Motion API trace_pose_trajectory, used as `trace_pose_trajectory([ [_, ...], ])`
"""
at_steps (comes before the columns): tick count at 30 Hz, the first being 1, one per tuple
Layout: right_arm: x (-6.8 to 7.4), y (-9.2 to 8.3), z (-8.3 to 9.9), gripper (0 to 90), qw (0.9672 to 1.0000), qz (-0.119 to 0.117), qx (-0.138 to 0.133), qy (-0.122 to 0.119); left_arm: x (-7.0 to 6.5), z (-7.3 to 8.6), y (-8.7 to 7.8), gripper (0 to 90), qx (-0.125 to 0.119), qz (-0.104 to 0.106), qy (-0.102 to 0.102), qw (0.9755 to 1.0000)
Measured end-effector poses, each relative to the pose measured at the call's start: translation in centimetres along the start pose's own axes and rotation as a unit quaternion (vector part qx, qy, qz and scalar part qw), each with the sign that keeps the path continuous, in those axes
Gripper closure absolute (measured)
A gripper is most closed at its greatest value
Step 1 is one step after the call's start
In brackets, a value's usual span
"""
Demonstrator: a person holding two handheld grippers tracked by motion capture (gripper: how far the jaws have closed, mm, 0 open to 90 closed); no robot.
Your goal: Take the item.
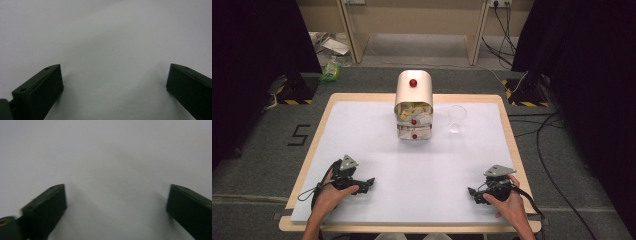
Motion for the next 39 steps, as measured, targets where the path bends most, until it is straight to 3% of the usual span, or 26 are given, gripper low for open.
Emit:
trace_pose_trajectory([
  [1,0.1,-0.2,-0.2,28.9,0.9999,-0.005,-0.010,-0.011,0.0,0.0,0.0,0.0,0.001,0.000,0.000,1.0000],
  [3,0.1,-0.4,-0.3,25.9,0.9997,-0.003,-0.014,-0.021,0.0,0.0,0.0,0.0,0.001,0.000,0.000,1.0000],
  [4,0.0,-0.6,-0.8,10.2,0.9996,0.016,-0.023,-0.011,0.0,0.0,0.0,0.0,0.000,0.000,0.000,1.0000],
  [6,0.1,-1.1,-1.5,22.2,0.9988,0.016,-0.044,-0.018,0.0,0.0,0.0,0.0,0.001,-0.001,0.000,1.0000],
  [7,0.1,-1.1,-1.5,22.2,0.9988,0.016,-0.044,-0.018,0.0,0.0,0.0,0.0,0.001,-0.001,0.000,1.0000],
  [8,0.3,-1.4,-2.4,14.2,0.9979,0.012,-0.060,-0.020,0.0,0.0,0.0,0.0,0.000,0.000,0.000,1.0000],
  [10,0.3,-1.6,-2.8,15.2,0.9975,0.021,-0.064,-0.021,0.0,0.0,0.0,0.0,0.000,0.000,0.000,1.0000],
  [11,0.5,-2.1,-3.8,17.6,0.9958,0.029,-0.079,-0.037,0.0,0.0,0.0,0.0,0.001,-0.001,0.000,1.0000],
  [15,1.1,-2.8,-6.1,16.3,0.9931,0.031,-0.104,-0.044,0.0,0.0,0.0,0.0,0.001,-0.001,0.000,1.0000],
  [29,4.0,-2.2,-12.2,20.6,0.9849,0.025,-0.141,-0.097,0.0,0.0,0.0,0.0,0.000,0.000,0.000,1.0000],
  [39,5.3,-1.4,-15.9,22.3,0.9790,0.005,-0.170,-0.112,0.0,0.0,0.0,0.0,0.000,0.000,0.000,1.0000],
])
Point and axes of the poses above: each handheld gripper's, and its own axes: y roughly forward along the jaws, z roughly out of its underside, x roughly to its left, the point moved 6 cm from there along y, roughly forward along the jaws, and after that the axes turned 13 degrees about x, right-handed, at the moved point
